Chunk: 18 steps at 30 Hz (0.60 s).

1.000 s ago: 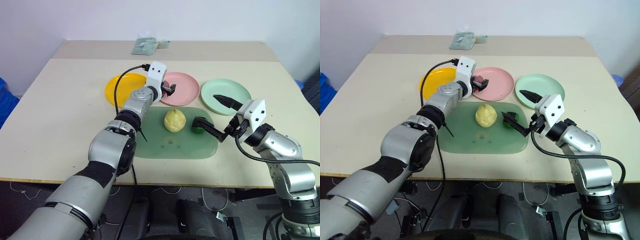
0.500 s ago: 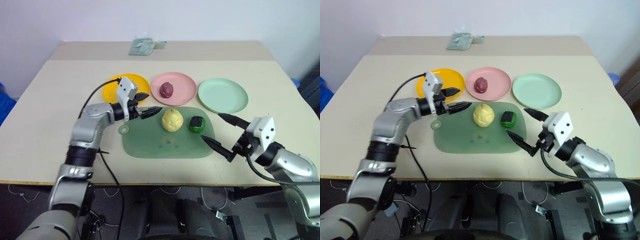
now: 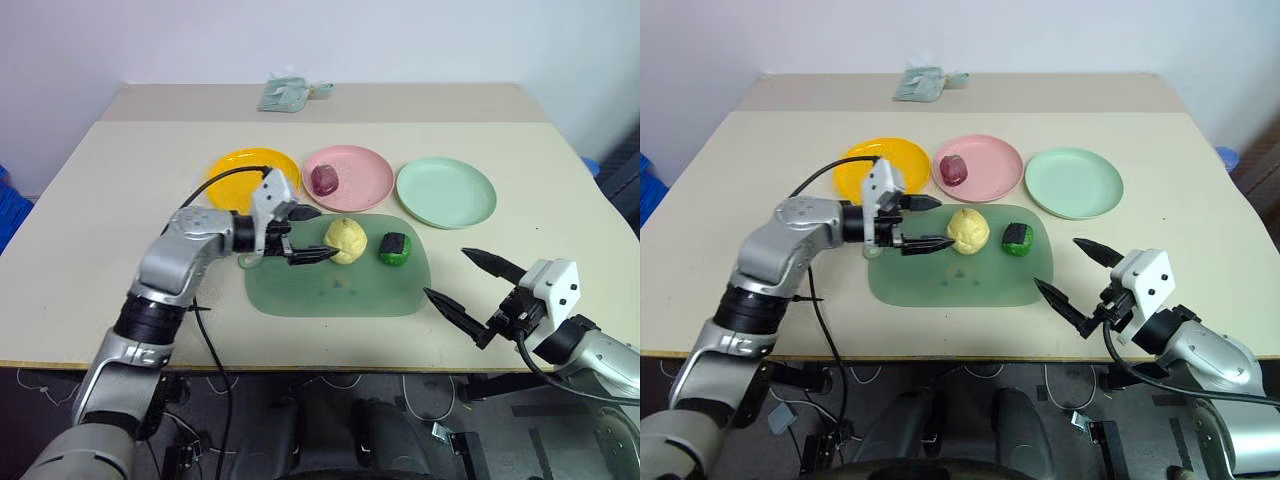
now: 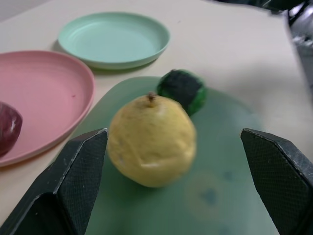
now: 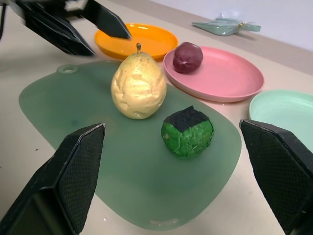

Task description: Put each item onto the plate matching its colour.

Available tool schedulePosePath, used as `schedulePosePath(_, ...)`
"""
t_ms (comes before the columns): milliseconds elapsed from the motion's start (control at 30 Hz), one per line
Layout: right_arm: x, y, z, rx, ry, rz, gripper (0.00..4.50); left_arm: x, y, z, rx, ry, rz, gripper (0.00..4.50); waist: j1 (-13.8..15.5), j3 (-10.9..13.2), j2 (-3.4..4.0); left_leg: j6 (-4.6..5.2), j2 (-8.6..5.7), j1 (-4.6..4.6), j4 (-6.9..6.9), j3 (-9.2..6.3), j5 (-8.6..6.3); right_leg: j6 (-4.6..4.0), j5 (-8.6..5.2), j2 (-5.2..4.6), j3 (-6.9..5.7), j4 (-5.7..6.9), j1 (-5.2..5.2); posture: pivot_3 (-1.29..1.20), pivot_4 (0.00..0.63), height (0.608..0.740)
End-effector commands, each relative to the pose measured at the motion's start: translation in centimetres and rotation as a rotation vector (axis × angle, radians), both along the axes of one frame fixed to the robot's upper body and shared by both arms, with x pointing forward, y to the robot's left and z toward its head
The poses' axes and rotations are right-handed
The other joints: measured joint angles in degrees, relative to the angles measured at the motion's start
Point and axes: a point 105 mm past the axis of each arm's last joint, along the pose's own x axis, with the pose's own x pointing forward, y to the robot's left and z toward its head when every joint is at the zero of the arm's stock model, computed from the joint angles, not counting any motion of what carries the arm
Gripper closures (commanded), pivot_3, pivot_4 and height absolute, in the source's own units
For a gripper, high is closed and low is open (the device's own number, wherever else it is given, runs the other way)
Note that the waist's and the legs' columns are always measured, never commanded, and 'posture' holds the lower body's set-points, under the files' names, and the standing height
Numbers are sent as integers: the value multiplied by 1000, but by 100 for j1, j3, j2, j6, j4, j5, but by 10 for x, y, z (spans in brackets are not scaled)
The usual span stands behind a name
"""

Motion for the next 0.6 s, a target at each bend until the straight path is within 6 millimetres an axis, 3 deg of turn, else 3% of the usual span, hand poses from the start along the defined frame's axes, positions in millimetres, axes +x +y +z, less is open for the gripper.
schedulePosePath(33, -6, 8, 15, -11, -72, 18, 0, 10, -13, 7, 43, -76, 10, 80, -20, 0, 0, 0, 0, 0, 0, 0, 0, 2, 1, 0, 0, 0, 0, 0, 150, 740)
schedulePosePath(167, -8, 8, 17, -12, -81, 10, 0, 17, -22, 2, 64, -70, 18, 80, -36, 0, 0, 0, 1, 0, -2, 0, 0, 3, 1, 2, 0, 0, -2, 0, 150, 740)
schedulePosePath(267, -10, 7, 19, -15, -85, 3, 0, 19, -27, 0, 63, -61, 13, 897, -30, 0, 0, 0, 1, 0, -2, 0, 0, 4, 1, 2, 0, 1, -2, 0, 150, 740)
schedulePosePath(367, -10, 7, 19, -15, -87, 0, 0, 20, -27, 2, 53, -63, 20, 2224, -19, -1, 0, 1, 1, 0, 0, -1, 0, 4, 1, 2, -1, 1, -1, 0, 150, 740)
schedulePosePath(600, -5, 8, 20, -16, -91, 11, 0, 22, -14, 17, -30, -72, 89, 2224, -29, 0, -1, 1, 1, 0, 0, -1, 0, 4, 1, 1, 0, 1, -1, 0, 150, 740)
